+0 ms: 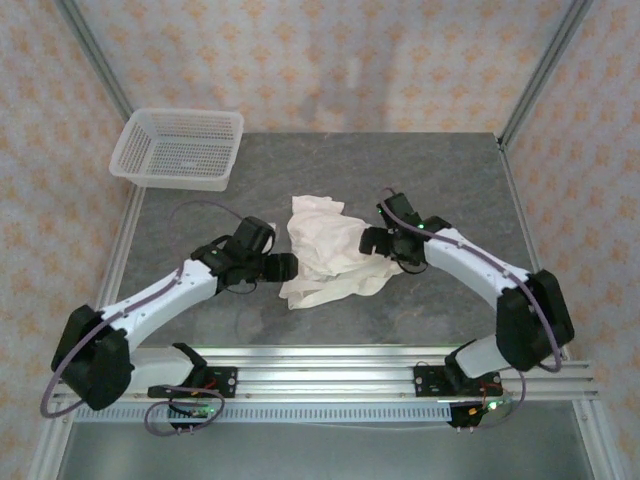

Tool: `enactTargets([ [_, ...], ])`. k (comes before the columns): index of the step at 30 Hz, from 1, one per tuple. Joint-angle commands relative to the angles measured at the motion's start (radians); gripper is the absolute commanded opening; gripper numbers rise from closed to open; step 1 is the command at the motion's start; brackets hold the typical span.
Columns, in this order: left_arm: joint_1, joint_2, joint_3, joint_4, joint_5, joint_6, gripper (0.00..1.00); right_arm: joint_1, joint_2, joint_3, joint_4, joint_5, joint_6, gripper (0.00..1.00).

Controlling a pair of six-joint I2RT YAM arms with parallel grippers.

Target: Fold the inside-out t-shirt

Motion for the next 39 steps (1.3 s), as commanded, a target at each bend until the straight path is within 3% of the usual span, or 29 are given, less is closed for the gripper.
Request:
enactTargets([
  [1, -0.014, 0.045, 0.001, 0.079, 0.005, -0.059, 0.74, -0.003, 0.039, -0.019, 0.103, -0.121, -0.010, 0.64],
  [4, -0.014, 0.115, 0.039, 0.134, -0.019, -0.082, 0.88, -0.003, 0.062, -0.055, 0.205, -0.206, 0.057, 0.24],
  [6, -0.014, 0.169, 0.088, 0.148, -0.044, -0.078, 0.91, -0.003, 0.050, -0.058, 0.206, -0.180, 0.076, 0.05],
  [7, -0.013, 0.196, 0.118, 0.150, -0.070, -0.084, 0.92, -0.003, 0.023, -0.067, 0.195, -0.134, 0.091, 0.00],
  [17, -0.004, 0.411, 0.382, 0.081, -0.222, -0.141, 0.82, -0.004, -0.449, -0.212, 0.154, 0.171, 0.227, 0.00],
  [21, -0.003, 0.470, 0.431, 0.085, -0.185, -0.132, 0.74, -0.005, -0.593, -0.283, 0.182, 0.213, 0.312, 0.00],
  [23, -0.003, 0.496, 0.442, 0.125, -0.078, -0.114, 0.71, -0.005, -0.629, -0.285, 0.178, 0.236, 0.329, 0.00],
  [25, -0.006, 0.536, 0.475, 0.105, -0.024, -0.119, 0.64, -0.006, -0.642, -0.264, 0.172, 0.246, 0.327, 0.00],
  [28, -0.005, 0.568, 0.497, 0.039, -0.076, -0.131, 0.46, -0.006, -0.642, -0.217, 0.158, 0.261, 0.325, 0.00],
  [29, -0.003, 0.572, 0.503, 0.021, -0.091, -0.131, 0.36, -0.006, -0.642, -0.205, 0.157, 0.265, 0.323, 0.00],
  [31, -0.002, 0.558, 0.505, 0.014, -0.100, -0.129, 0.00, -0.007, -0.638, -0.177, 0.156, 0.268, 0.316, 0.00],
  [35, 0.000, 0.441, 0.494, 0.077, -0.025, -0.122, 0.00, -0.009, -0.627, -0.105, 0.115, 0.272, 0.286, 0.00],
  [39, 0.000, 0.267, 0.544, 0.039, -0.022, -0.107, 0.00, -0.009, -0.651, -0.018, 0.071, 0.308, 0.242, 0.00],
])
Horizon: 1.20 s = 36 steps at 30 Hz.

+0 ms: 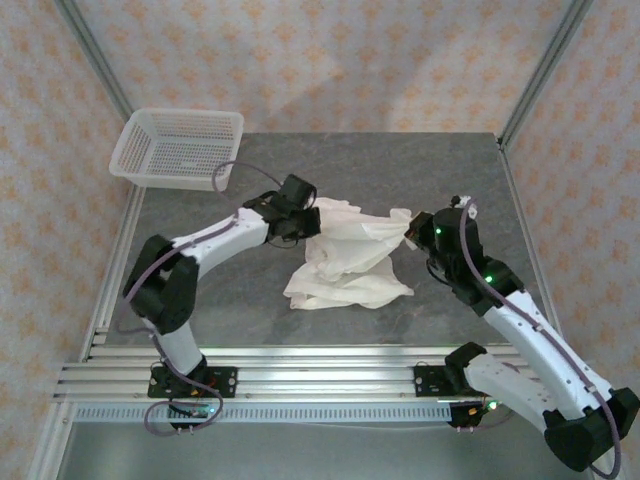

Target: Fold the inside-out t-shirt

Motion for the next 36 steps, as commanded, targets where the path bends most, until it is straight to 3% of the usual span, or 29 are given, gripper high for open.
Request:
enactTargets([
  [1, 0.002, -0.222, 0.094, -0.054, -0.010, 0.028, 0.00, -0.006, -0.039, 0.094, -0.056, 0.084, -0.047, 0.00],
  [4, -0.004, -0.312, 0.152, -0.109, -0.062, 0.037, 0.00, -0.006, -0.062, 0.081, -0.059, 0.097, -0.023, 0.00],
  [10, -0.037, -0.316, 0.203, -0.109, -0.028, 0.038, 0.00, -0.006, -0.018, -0.080, -0.011, -0.023, -0.014, 0.00],
  [11, -0.050, -0.305, 0.211, -0.113, -0.027, 0.042, 0.00, -0.005, -0.005, -0.082, -0.026, -0.049, -0.038, 0.08],
  [14, -0.088, -0.271, 0.232, -0.123, -0.021, 0.056, 0.00, 0.008, -0.009, -0.058, -0.015, -0.139, -0.226, 0.48],
  [15, -0.099, -0.258, 0.243, -0.128, -0.020, 0.061, 0.00, 0.017, -0.022, -0.054, 0.009, -0.159, -0.303, 0.55],
  [17, -0.116, -0.236, 0.268, -0.142, -0.020, 0.068, 0.00, 0.036, -0.054, -0.061, 0.074, -0.210, -0.468, 0.64],
  [22, -0.145, -0.228, 0.302, -0.142, -0.007, 0.080, 0.00, 0.057, -0.067, -0.181, 0.355, -0.505, -0.867, 0.84],
  [24, -0.155, -0.238, 0.303, -0.132, 0.013, 0.081, 0.00, 0.062, -0.016, -0.221, 0.463, -0.565, -0.948, 0.91],
  [27, -0.167, -0.250, 0.302, -0.124, 0.046, 0.097, 0.00, 0.062, 0.109, -0.187, 0.538, -0.679, -1.001, 0.93],
  [29, -0.173, -0.255, 0.309, -0.127, 0.066, 0.103, 0.00, 0.062, 0.195, -0.146, 0.590, -0.709, -0.958, 0.91],
  [31, -0.177, -0.263, 0.312, -0.127, 0.075, 0.103, 0.00, 0.062, 0.260, -0.114, 0.649, -0.678, -0.865, 0.79],
  [33, -0.178, -0.281, 0.302, -0.116, 0.066, 0.103, 0.00, 0.062, 0.274, -0.097, 0.664, -0.664, -0.807, 0.50],
  [34, -0.178, -0.297, 0.294, -0.111, 0.049, 0.103, 0.00, 0.062, 0.264, -0.099, 0.664, -0.657, -0.794, 0.30],
  [35, -0.178, -0.312, 0.287, -0.110, 0.029, 0.124, 0.00, 0.062, 0.247, -0.101, 0.653, -0.645, -0.792, 0.04],
  [36, -0.178, -0.334, 0.282, -0.115, -0.011, 0.145, 0.02, 0.062, 0.217, -0.098, 0.612, -0.621, -0.800, 0.00],
])
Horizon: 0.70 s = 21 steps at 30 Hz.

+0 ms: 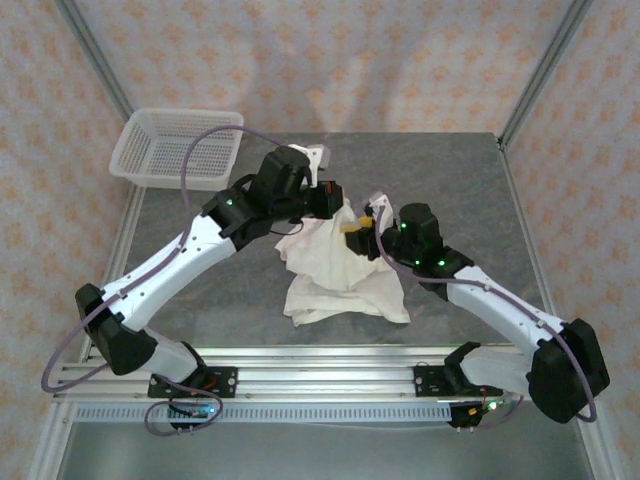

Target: Fold the inside-out t-shirt

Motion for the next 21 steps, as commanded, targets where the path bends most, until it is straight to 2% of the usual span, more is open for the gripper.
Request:
enactTargets([
  [1, -0.006, -0.106, -0.005, 0.018, -0.093, 0.074, 0.12, 0.002, -0.101, 0.055, 0.019, 0.030, 0.031, 0.00],
  [3, -0.004, -0.162, -0.039, 0.014, -0.210, 0.122, 0.38, -0.002, -0.211, 0.032, -0.055, 0.103, 0.026, 0.00],
  [4, -0.001, -0.187, -0.056, 0.005, -0.260, 0.156, 0.46, -0.003, -0.278, 0.001, -0.065, 0.150, 0.027, 0.00],
  [6, 0.006, -0.215, -0.082, -0.028, -0.334, 0.212, 0.54, -0.005, -0.409, -0.067, -0.086, 0.278, 0.057, 0.00],
  [9, 0.023, -0.212, -0.102, -0.122, -0.437, 0.226, 0.58, -0.005, -0.585, -0.177, -0.240, 0.516, 0.249, 0.00],
  [10, 0.029, -0.205, -0.109, -0.146, -0.452, 0.212, 0.59, -0.005, -0.632, -0.213, -0.295, 0.512, 0.303, 0.00],
  [11, 0.038, -0.193, -0.120, -0.160, -0.446, 0.191, 0.60, -0.004, -0.689, -0.251, -0.371, 0.511, 0.400, 0.00],
  [14, 0.048, -0.135, -0.163, -0.139, -0.368, 0.132, 0.63, -0.005, -0.789, -0.323, -0.575, 0.622, 0.726, 0.00],
  [17, 0.048, -0.024, -0.178, -0.116, -0.293, 0.082, 0.65, -0.005, -0.853, -0.372, -0.623, 0.579, 0.772, 0.00],
  [21, 0.057, 0.173, -0.123, -0.178, -0.303, 0.026, 0.67, -0.005, -0.853, -0.354, -0.640, 0.603, 0.760, 0.00],
])
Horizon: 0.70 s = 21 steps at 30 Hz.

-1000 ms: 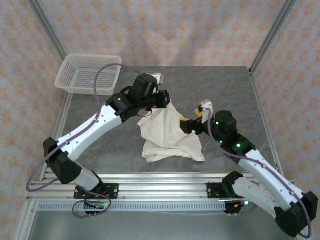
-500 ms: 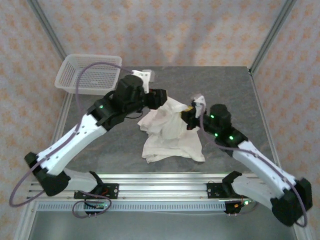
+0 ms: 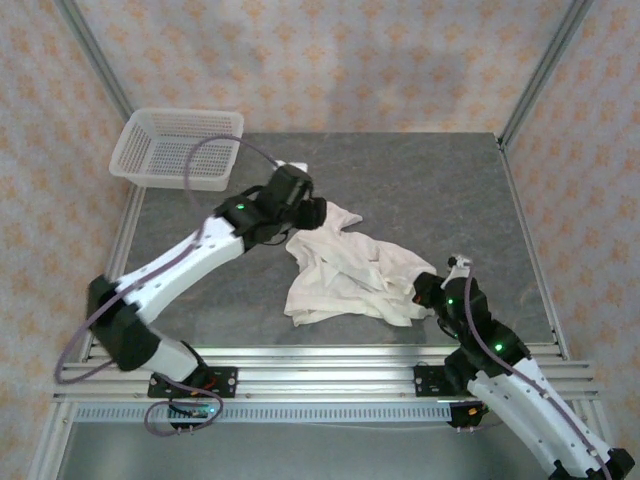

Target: Fold the inside-out t-shirt

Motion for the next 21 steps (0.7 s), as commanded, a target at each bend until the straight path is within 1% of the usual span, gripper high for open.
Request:
enactTargets([
  [1, 0.017, 0.145, 0.057, -0.120, 0.002, -0.103, 0.67, 0.002, -0.007, 0.038, -0.053, 0.066, 0.082, 0.00],
  [2, 0.024, 0.184, 0.072, -0.138, 0.001, -0.128, 0.68, 0.002, 0.000, 0.043, -0.051, 0.069, 0.080, 0.00],
  [4, 0.036, 0.221, 0.059, -0.122, 0.004, -0.185, 0.69, 0.002, 0.017, 0.052, -0.042, 0.070, 0.075, 0.00],
  [8, 0.068, 0.235, -0.026, -0.058, 0.022, -0.326, 0.74, 0.002, 0.047, 0.075, -0.038, 0.066, 0.062, 0.00],
  [10, 0.088, 0.252, -0.068, 0.002, 0.086, -0.346, 0.74, 0.002, 0.051, 0.081, -0.037, 0.069, 0.058, 0.00],
  [12, 0.110, 0.280, -0.094, 0.073, 0.208, -0.350, 0.74, 0.002, 0.053, 0.082, -0.030, 0.072, 0.057, 0.00],
  [13, 0.112, 0.289, -0.100, 0.096, 0.240, -0.356, 0.74, 0.002, 0.054, 0.082, -0.028, 0.073, 0.055, 0.00],
  [16, 0.113, 0.303, -0.112, 0.141, 0.280, -0.365, 0.74, 0.002, 0.056, 0.083, -0.026, 0.084, 0.060, 0.00],
  [17, 0.113, 0.302, -0.116, 0.156, 0.283, -0.370, 0.69, 0.002, 0.057, 0.085, -0.025, 0.086, 0.066, 0.00],
  [18, 0.115, 0.297, -0.120, 0.170, 0.283, -0.376, 0.56, 0.002, 0.060, 0.085, -0.021, 0.083, 0.071, 0.00],
  [19, 0.114, 0.287, -0.123, 0.181, 0.284, -0.378, 0.38, 0.002, 0.061, 0.088, -0.016, 0.081, 0.074, 0.00],
  [20, 0.116, 0.273, -0.121, 0.186, 0.282, -0.375, 0.13, 0.002, 0.063, 0.093, -0.009, 0.076, 0.071, 0.00],
  [21, 0.118, 0.254, -0.116, 0.184, 0.279, -0.369, 0.00, 0.002, 0.064, 0.102, -0.006, 0.077, 0.064, 0.00],
])
